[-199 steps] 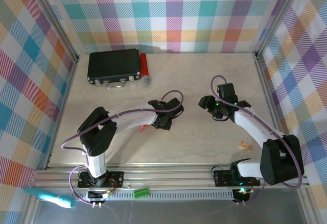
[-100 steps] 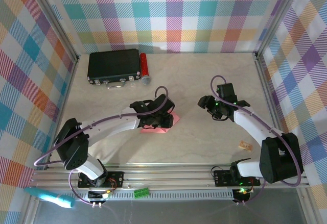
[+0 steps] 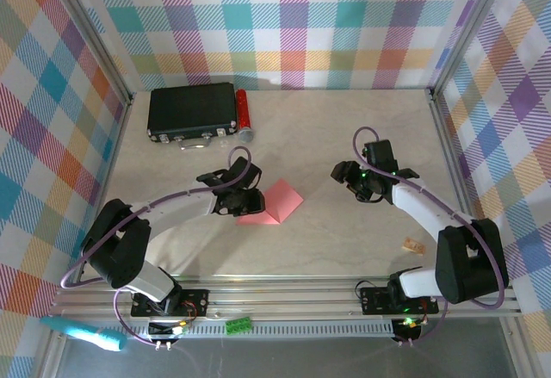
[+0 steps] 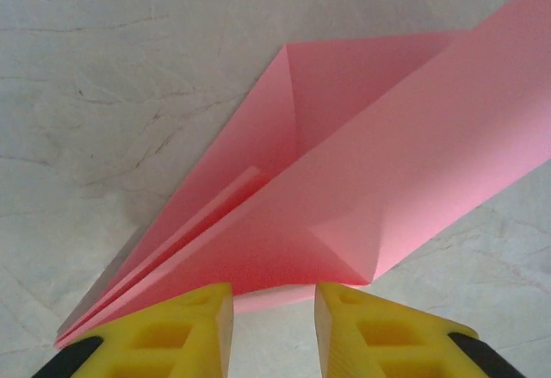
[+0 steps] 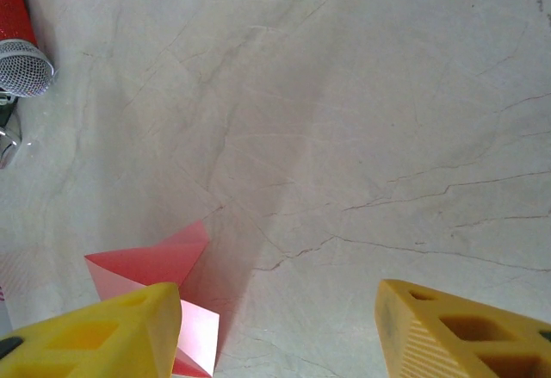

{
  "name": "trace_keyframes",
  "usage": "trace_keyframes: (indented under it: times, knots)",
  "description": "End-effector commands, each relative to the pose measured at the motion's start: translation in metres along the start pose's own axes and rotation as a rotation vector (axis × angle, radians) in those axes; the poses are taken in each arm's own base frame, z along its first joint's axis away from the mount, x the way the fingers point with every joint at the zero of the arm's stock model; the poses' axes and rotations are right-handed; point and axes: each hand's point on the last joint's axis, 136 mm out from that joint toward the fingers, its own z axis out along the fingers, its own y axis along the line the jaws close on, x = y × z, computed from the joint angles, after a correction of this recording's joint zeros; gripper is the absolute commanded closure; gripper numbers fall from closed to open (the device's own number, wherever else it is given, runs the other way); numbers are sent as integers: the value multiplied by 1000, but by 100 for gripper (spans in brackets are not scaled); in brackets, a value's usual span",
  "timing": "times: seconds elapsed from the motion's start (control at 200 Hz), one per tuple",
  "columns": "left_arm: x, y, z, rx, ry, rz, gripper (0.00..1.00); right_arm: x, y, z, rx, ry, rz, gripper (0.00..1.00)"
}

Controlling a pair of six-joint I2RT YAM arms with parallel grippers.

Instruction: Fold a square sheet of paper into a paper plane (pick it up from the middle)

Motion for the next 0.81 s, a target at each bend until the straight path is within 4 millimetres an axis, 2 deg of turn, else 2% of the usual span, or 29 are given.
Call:
trace_keyframes:
  times: [0.0,0.265,0.47,0.62,0.8]
  knots:
    - [-7,-6,7,61,0,-36,71,1,0,3,-16,18,22,38]
    - [-14,1,26,38,6,-74,76,6,12,7,-84,59,-1,38]
    - [-12,9,41,-6,19,-107,81,18,18,10,-126,99,-5,39]
    - [-9,14,49,-25,34,-119,83,35,23,15,-143,155,-12,41]
    - [-2,20,54,-45,55,-127,85,67,32,28,-164,262,-4,41]
